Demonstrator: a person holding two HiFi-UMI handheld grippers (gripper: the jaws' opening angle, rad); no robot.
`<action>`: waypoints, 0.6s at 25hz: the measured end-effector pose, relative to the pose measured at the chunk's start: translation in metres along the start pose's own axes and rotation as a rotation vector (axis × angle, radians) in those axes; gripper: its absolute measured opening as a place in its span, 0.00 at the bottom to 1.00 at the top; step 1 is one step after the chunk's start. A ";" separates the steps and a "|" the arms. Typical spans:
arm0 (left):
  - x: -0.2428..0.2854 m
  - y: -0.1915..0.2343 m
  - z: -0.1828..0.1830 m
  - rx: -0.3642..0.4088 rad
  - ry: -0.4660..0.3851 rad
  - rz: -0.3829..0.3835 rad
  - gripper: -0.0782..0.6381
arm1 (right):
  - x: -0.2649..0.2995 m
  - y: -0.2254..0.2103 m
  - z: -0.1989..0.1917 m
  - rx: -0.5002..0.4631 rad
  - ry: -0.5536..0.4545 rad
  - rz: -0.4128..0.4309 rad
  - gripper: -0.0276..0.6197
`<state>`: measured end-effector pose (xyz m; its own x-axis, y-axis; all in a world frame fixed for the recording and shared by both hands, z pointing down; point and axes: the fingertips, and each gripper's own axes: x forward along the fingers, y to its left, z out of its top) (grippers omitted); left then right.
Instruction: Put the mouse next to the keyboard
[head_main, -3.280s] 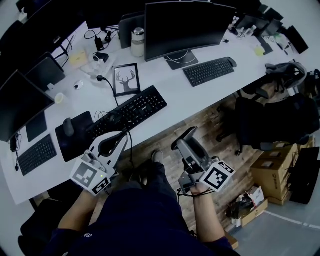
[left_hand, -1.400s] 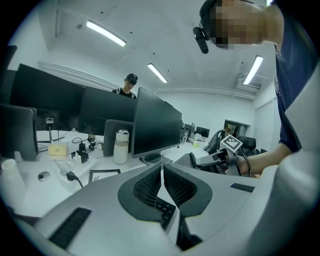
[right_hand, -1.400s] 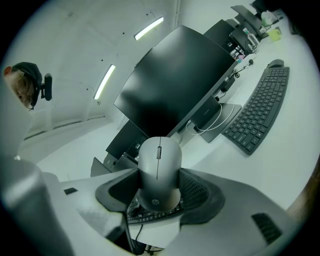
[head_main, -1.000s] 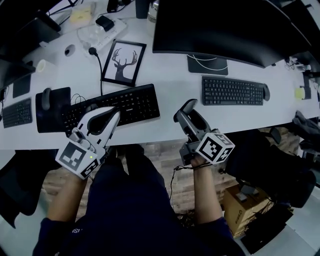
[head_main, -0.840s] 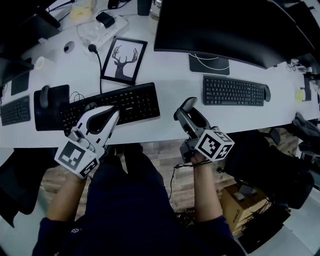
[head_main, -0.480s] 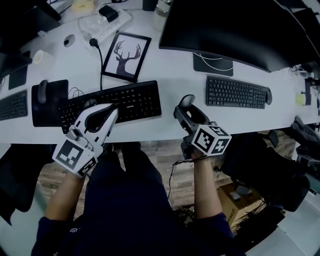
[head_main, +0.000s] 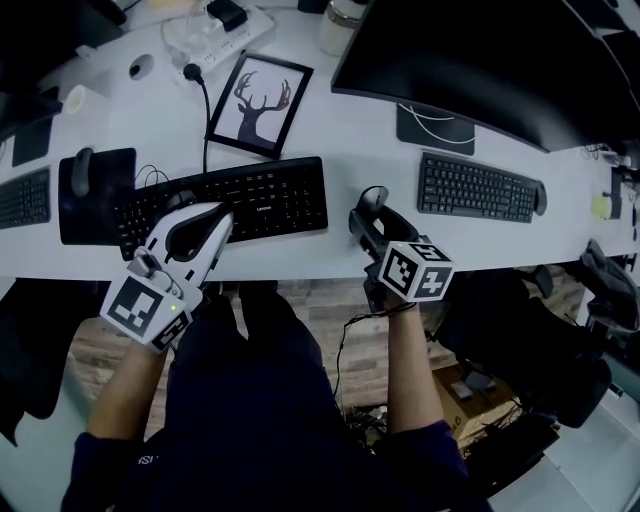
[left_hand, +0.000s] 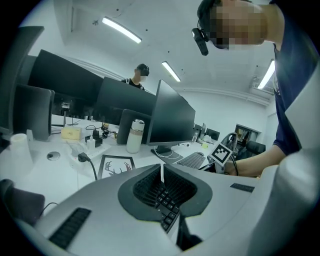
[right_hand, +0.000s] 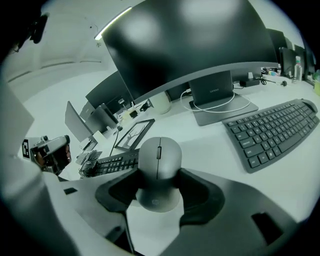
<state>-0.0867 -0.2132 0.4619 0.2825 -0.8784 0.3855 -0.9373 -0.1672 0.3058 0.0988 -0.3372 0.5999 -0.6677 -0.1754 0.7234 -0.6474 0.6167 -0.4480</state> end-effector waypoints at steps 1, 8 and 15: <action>-0.001 0.001 -0.001 -0.001 0.001 0.002 0.17 | 0.002 -0.001 -0.001 -0.004 0.005 -0.005 0.44; -0.006 0.002 -0.007 -0.016 0.003 0.013 0.17 | 0.009 -0.004 -0.005 -0.036 0.041 -0.026 0.44; -0.010 0.005 -0.010 -0.020 0.008 0.023 0.17 | 0.019 -0.007 -0.009 -0.057 0.068 -0.043 0.44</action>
<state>-0.0917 -0.2002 0.4684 0.2623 -0.8781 0.4001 -0.9394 -0.1375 0.3141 0.0941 -0.3381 0.6210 -0.6120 -0.1515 0.7762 -0.6515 0.6530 -0.3862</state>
